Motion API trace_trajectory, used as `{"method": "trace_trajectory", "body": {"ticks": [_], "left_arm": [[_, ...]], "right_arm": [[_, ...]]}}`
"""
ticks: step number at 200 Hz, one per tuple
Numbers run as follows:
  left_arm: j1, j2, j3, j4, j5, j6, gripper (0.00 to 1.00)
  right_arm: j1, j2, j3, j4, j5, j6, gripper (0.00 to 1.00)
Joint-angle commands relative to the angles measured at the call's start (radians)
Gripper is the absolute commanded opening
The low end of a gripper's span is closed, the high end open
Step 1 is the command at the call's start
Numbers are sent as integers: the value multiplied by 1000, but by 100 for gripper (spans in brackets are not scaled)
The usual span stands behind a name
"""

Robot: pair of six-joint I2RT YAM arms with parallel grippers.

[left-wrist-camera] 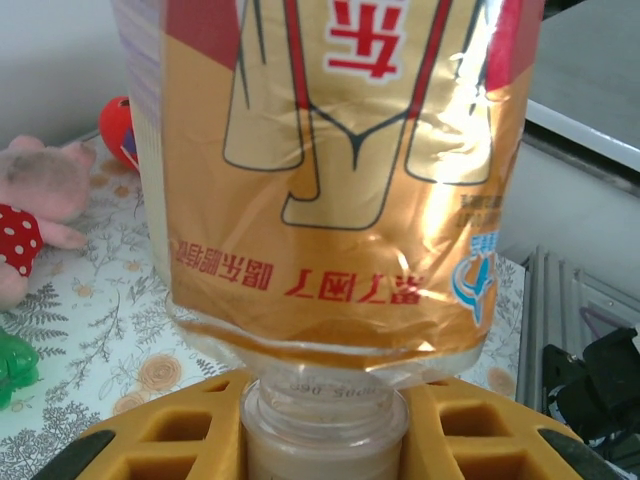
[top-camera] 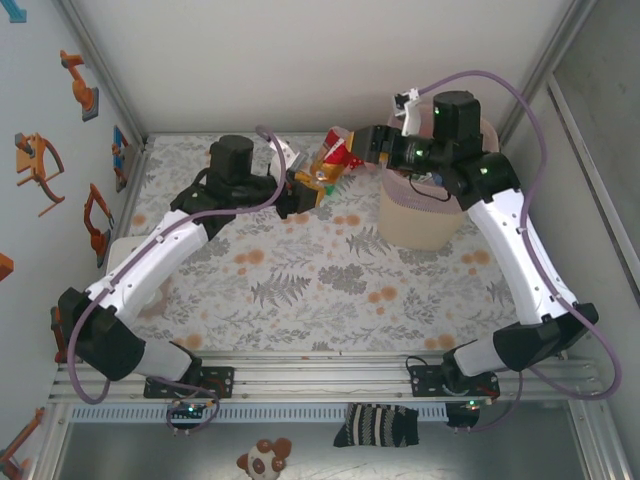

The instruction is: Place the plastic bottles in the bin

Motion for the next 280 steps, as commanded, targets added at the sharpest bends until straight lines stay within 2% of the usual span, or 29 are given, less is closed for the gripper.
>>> {"method": "trace_trajectory", "body": {"ticks": [1,60,115,132,159,170,200,280], "left_arm": [[-11,-12,-12,-41,-7,72,28],[-32,-4,-9,-57,-5,102,29],[-35,1,-6,-58,-30,98,30],[-34,-1,-5,-52,-35,91,37],[-34,-17,-18,-23,-38,75,60],[-34,-23,-25,-14,-45,69,66],[-33,-46,-44,-8,-64,66,71],[-33,-72,-70,-7,-81,60,72]], "right_arm": [[18,5,27,-9,-42,4,74],[46,65,77,-47,-29,9,74],[49,67,77,-76,4,10,63],[50,58,79,-78,26,6,60],[46,37,89,-92,93,-19,58],[33,30,102,-105,116,-32,58],[-33,7,146,-160,168,-67,56],[-231,-21,293,-364,434,-258,55]]}}
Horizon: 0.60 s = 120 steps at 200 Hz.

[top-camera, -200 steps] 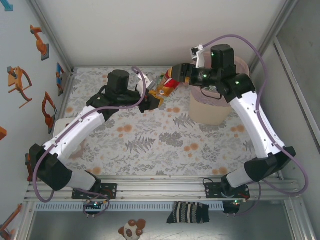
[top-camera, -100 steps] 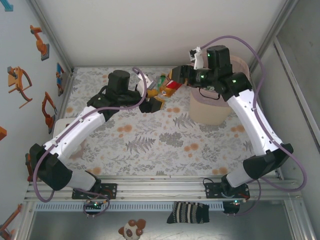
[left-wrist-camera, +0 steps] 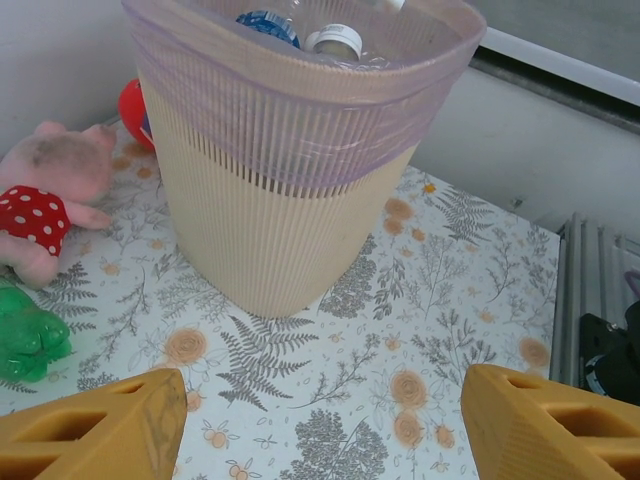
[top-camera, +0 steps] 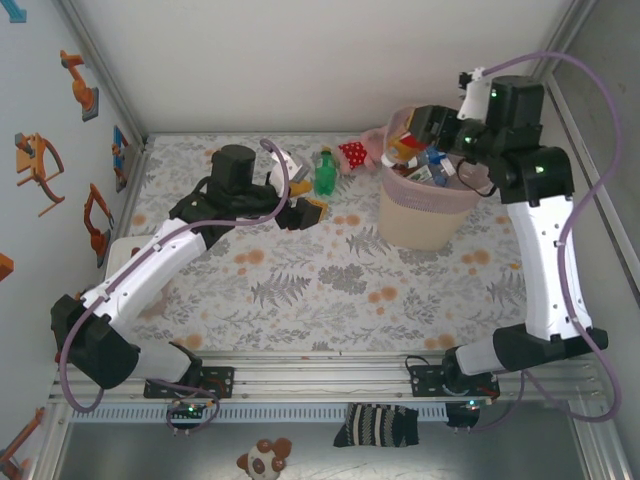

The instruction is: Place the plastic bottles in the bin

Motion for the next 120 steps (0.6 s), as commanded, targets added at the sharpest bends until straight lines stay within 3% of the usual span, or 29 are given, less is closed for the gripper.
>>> {"method": "trace_trajectory", "body": {"ticks": [1,120], "left_arm": [[-5,-27,-15,14,-1,-6,72],[-4,-68,-69,31,-31,-27,72]], "right_arm": [[-41,-1,41,-86,109,-93,55],[-51,139,-95,-68,-2,-162,55]]}}
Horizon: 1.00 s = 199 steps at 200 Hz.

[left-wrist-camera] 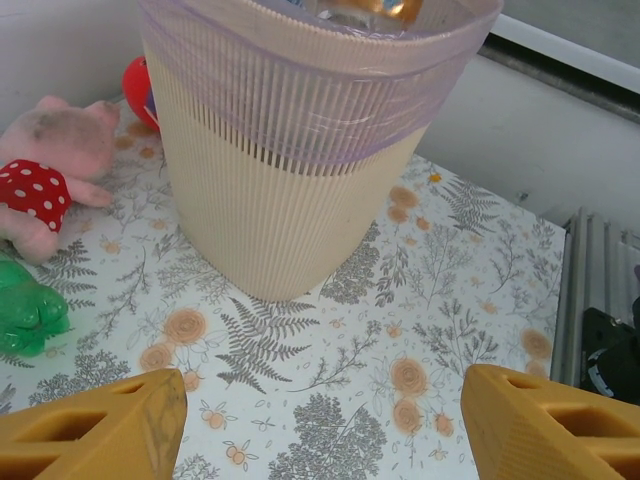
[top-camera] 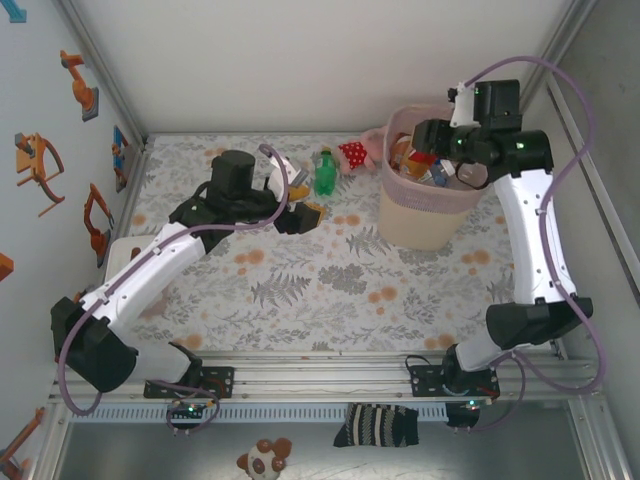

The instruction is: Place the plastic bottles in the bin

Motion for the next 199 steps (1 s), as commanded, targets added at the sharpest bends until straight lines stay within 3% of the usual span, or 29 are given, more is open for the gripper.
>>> {"method": "trace_trajectory", "body": {"ticks": [1,71,126,199], "left_arm": [[-5,-44,-20,25,-12,-11,72],[-4,-53,-45,24,-29,-14,72],[-3,-53,-49,16,-44,-11,72],[-1,-53,-46,23,-48,-9,72]], "right_arm": [[8,10,-48,27,-27,-33,55],[103,74,-186,73,62,-77,55],[112,106,-331,131,81,-77,58],[111,32,-111,41,34,-47,79]]}}
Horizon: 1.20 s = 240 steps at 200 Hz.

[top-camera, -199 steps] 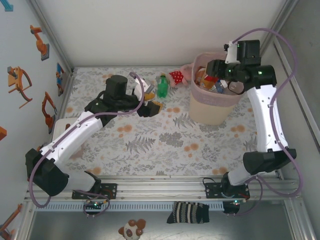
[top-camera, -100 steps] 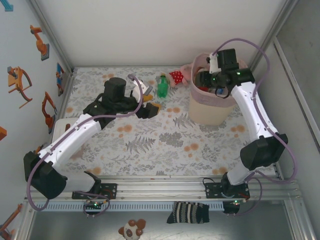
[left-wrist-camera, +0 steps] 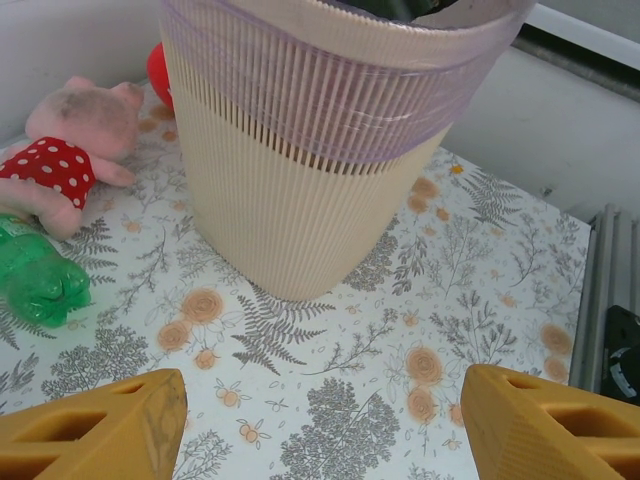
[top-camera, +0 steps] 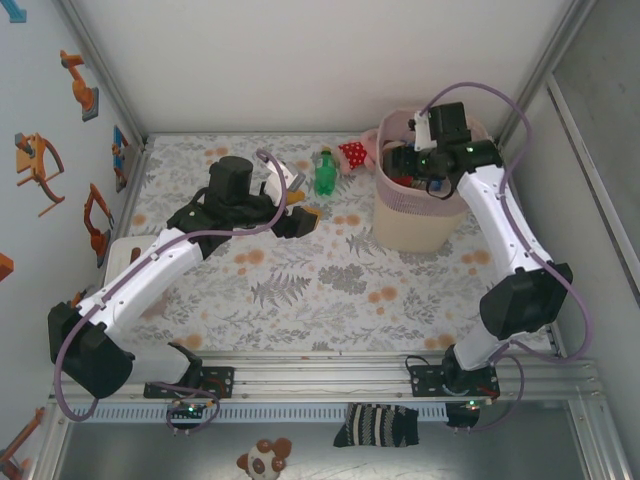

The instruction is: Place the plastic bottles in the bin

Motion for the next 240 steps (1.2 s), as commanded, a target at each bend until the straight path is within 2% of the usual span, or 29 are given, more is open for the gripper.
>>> {"method": "trace_trajectory", "body": {"ticks": [1,34,77,106,152,240], "left_arm": [[-1,-23,0,16,0,-2,72],[-2,-25,-2,20,-1,-3,72],[-2,-28,2,18,0,-3,72],[-2,-31,-2,17,-5,-3,72],[0,-15,-4,16,-35,-9,72],[13,102,52,1,-148,-55,72]], "right_arm": [[14,-40,106,-88,-34,17,79],[15,-52,173,-109,-16,17,78],[14,-5,186,-109,-77,25,46],[15,16,116,-90,-112,32,33],[14,13,-43,-38,-122,50,29],[14,-112,106,-42,-17,73,35]]}}
